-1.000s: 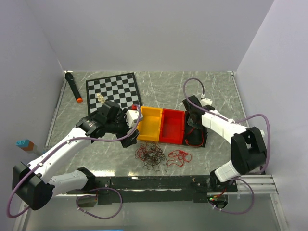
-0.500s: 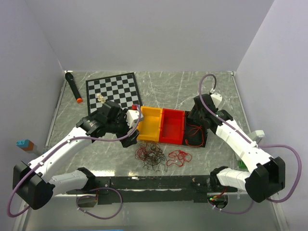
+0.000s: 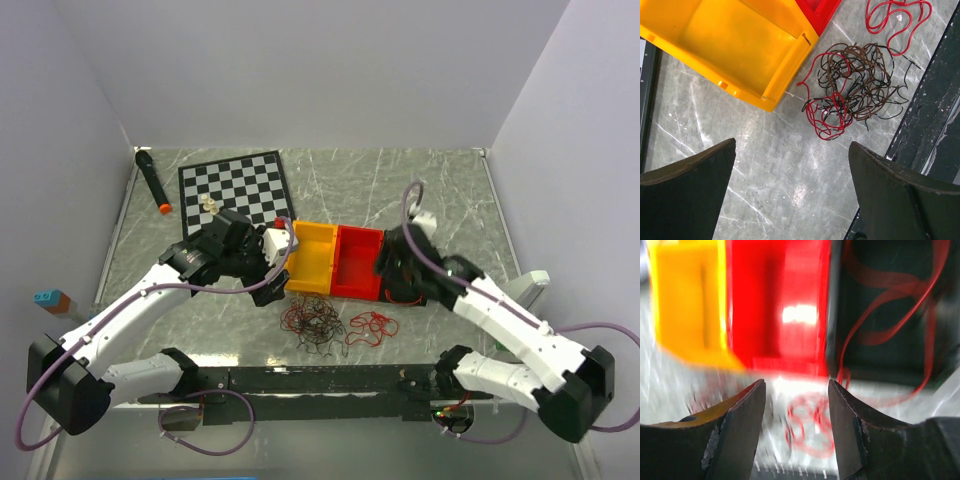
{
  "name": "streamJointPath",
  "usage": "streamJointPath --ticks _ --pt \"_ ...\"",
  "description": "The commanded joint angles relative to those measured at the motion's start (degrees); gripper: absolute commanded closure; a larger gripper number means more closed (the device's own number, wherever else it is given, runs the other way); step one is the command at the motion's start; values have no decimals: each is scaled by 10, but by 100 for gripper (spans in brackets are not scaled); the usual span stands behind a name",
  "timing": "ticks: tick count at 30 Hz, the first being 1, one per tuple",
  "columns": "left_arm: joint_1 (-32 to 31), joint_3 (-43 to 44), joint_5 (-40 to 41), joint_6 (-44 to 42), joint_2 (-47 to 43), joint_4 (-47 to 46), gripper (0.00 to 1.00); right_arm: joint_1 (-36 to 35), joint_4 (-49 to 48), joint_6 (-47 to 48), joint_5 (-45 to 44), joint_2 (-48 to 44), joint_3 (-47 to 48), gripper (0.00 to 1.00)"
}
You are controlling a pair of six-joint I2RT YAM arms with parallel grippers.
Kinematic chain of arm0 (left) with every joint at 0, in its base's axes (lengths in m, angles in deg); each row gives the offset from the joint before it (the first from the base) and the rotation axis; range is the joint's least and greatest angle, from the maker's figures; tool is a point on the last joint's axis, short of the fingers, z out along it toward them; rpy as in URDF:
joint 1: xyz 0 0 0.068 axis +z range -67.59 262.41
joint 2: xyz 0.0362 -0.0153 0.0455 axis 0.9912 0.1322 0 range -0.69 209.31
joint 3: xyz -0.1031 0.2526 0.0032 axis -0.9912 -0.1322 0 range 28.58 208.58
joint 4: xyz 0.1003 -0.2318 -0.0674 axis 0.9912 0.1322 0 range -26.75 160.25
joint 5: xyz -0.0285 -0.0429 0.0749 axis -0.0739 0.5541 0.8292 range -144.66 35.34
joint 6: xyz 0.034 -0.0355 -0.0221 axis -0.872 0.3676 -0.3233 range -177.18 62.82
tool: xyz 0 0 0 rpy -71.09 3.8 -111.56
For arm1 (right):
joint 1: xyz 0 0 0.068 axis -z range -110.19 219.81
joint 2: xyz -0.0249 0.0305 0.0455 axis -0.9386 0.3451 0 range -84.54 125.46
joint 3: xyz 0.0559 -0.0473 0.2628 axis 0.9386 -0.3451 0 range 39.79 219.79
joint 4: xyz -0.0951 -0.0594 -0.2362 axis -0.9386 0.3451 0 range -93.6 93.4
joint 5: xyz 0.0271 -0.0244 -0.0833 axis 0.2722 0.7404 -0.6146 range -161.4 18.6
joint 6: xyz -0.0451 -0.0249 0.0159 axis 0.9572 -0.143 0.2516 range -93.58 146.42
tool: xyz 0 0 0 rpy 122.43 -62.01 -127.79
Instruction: Untangle the cables
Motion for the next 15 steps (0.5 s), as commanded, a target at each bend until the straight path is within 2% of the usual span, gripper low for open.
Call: streamJointPath --ticks 1,5,8,15 --pt "3 8 -3 -2 1 -14 1 -110 81 -111 -26 -46 -78 38" --pt "3 6 -3 -2 1 -14 1 -202 138 -221 -64 -57 -115 30" --pt "4 6 -3 -1 3 -13 1 -219 141 -237 -74 -45 -124 30" --pt "3 4 -3 -1 -5 -12 1 -218 82 -216 -94 47 -128 44"
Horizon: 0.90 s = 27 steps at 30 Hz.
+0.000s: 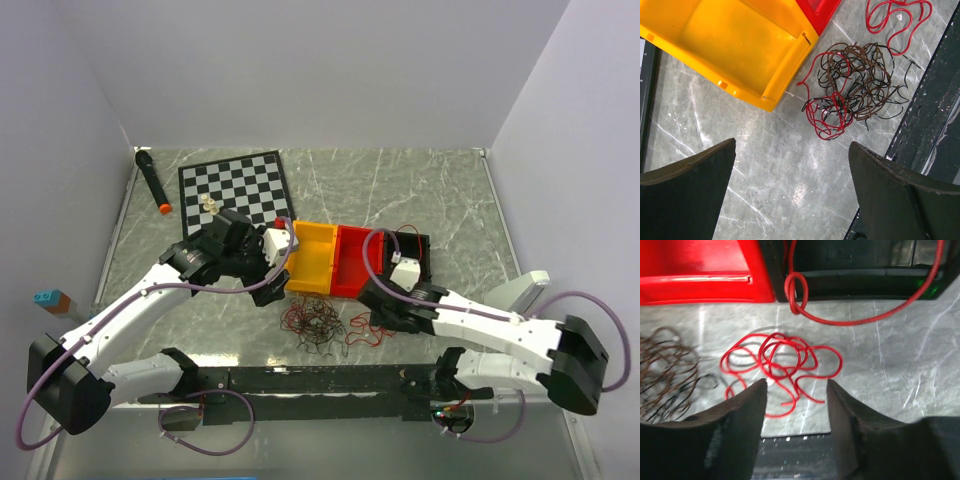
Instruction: Untangle the cables
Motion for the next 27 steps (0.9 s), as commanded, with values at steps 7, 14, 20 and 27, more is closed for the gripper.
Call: streamJointPath --ticks 7,14,20,27 --pt "4 1 8 -6 -7 -10 1 -4 -84 -1 -20 89 -10 60" --pt "3 -8 11 -7 -5 -13 1 -16 22 -11 -58 -45 39 100" --pt "3 -7 11 -5 -3 -17 1 -17 59 29 -62 -149 79 97" --pt "4 -10 11 -2 -3 -19 1 -17 -16 2 -3 -54 -6 34"
